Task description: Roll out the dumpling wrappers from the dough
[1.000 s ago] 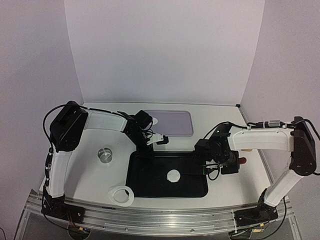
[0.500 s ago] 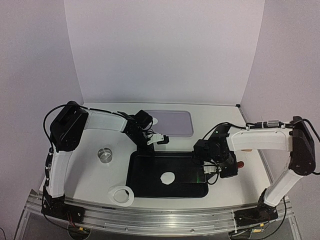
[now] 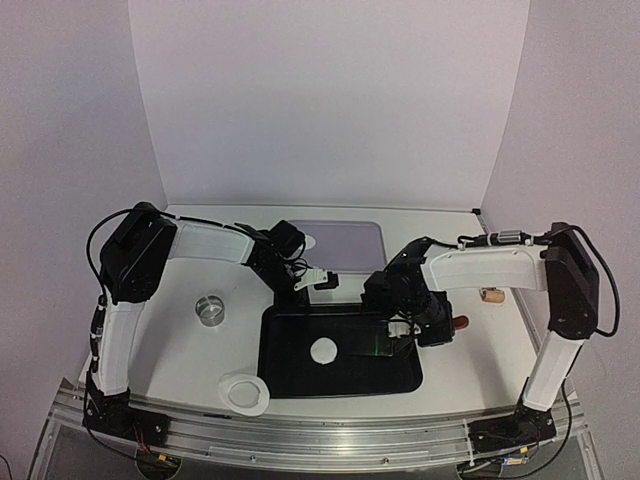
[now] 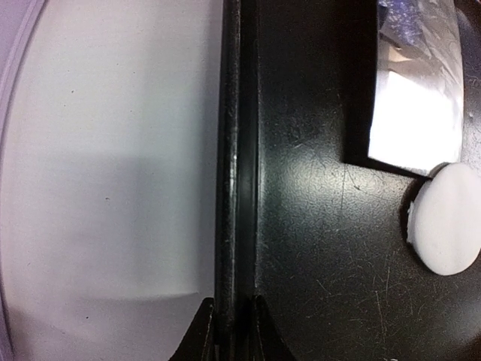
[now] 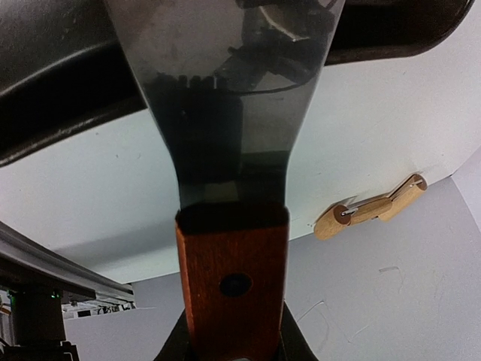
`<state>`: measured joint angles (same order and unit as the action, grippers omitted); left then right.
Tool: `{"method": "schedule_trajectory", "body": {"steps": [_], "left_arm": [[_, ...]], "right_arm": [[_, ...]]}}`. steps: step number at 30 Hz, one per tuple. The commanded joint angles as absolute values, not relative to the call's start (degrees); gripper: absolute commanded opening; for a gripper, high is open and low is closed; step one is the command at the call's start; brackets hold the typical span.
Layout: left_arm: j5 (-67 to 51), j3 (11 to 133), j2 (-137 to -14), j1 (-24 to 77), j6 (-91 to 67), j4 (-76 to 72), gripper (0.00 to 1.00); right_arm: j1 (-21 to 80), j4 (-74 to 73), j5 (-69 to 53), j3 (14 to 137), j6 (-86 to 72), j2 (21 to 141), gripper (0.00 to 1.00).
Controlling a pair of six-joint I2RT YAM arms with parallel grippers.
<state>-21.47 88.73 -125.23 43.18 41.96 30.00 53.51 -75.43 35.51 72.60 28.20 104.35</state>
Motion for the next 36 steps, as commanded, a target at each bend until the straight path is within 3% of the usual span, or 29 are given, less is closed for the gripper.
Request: {"method": "schedule_trajectory", "body": {"steps": [1,16,36], "left_arm": [[-20.3,88.0,-124.6,43.7,41.8,27.6,0.0],[-18.7,86.9,-124.2,43.8,42.5,26.5,0.0],[-18.8,87.5,-124.5,43.7,43.1,27.0,0.0]], "right_arm": [[53.2,-80.9,37.4,77.3,27.7,107.5,0.0],[58.3,-78.8,29.2,77.7,34.6,106.6,0.0],[60.1,-72.2,17.1,83.5,31.8,113.1,0.0]]}}
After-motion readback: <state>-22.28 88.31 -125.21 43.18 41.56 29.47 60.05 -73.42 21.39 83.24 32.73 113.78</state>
